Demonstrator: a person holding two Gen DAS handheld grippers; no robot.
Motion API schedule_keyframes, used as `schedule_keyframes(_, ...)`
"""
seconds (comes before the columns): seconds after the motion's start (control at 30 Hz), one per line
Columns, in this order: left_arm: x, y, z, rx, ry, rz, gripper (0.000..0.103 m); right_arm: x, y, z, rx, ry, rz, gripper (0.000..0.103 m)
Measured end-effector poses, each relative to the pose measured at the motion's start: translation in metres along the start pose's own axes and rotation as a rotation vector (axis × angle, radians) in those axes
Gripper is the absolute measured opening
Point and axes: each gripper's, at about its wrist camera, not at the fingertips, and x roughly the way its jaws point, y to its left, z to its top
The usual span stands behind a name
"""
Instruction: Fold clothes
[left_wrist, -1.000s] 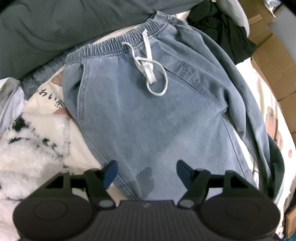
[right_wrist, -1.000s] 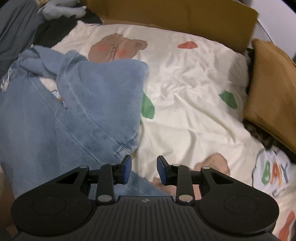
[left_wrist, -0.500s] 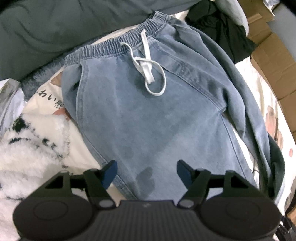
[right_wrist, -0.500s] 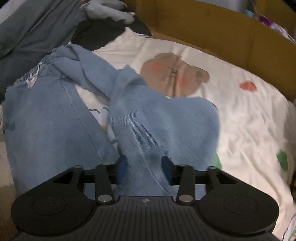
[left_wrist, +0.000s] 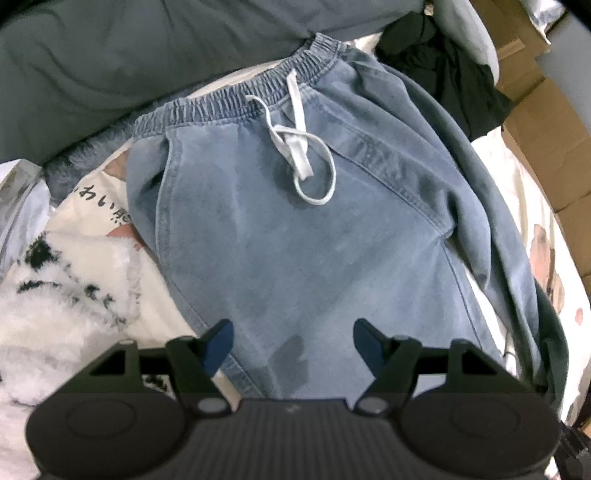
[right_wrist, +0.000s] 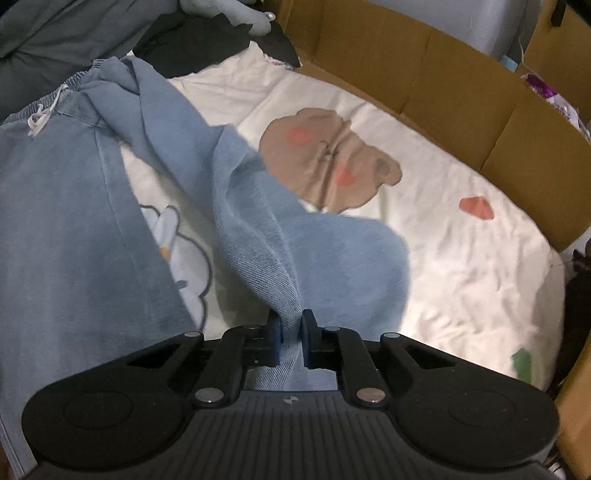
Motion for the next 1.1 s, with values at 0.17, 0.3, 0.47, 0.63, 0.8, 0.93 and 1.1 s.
schedule_keyframes(0.17, 0.003, 0.000, -0.001, 0.000, 0.000, -0.008, 0.074, -0.007, -0.029, 0.023, -0.019, -0.007, -0.014, 0.002)
schedule_keyframes(0.3, 0.005, 0.001, -0.002, -0.002, 0.004, -0.009, 0.074, 0.000, -0.051, 0.045, -0.048, -0.001, -0.016, 0.002)
schedule_keyframes(0.47, 0.006, 0.005, -0.001, -0.006, 0.006, 0.000, 0.074, 0.022, -0.077, 0.067, -0.073, 0.029, -0.017, 0.002)
schedule_keyframes(0.63, 0.008, 0.009, 0.001, -0.007, 0.006, 0.016, 0.074, 0.053, -0.102, 0.084, -0.089, 0.065, -0.041, 0.002)
schedule_keyframes(0.8, 0.007, 0.009, 0.003, -0.011, 0.002, 0.015, 0.074, 0.082, -0.127, 0.093, -0.045, 0.133, -0.084, 0.010)
schedule_keyframes(0.93, 0.003, 0.006, 0.003, 0.014, -0.007, 0.013, 0.075, 0.074, -0.155, 0.100, 0.061, 0.108, -0.071, 0.020)
schedule_keyframes(1.1, 0.001, 0.005, 0.004, 0.011, -0.014, 0.004, 0.076, 0.041, -0.185, 0.097, 0.189, 0.043, -0.065, 0.029)
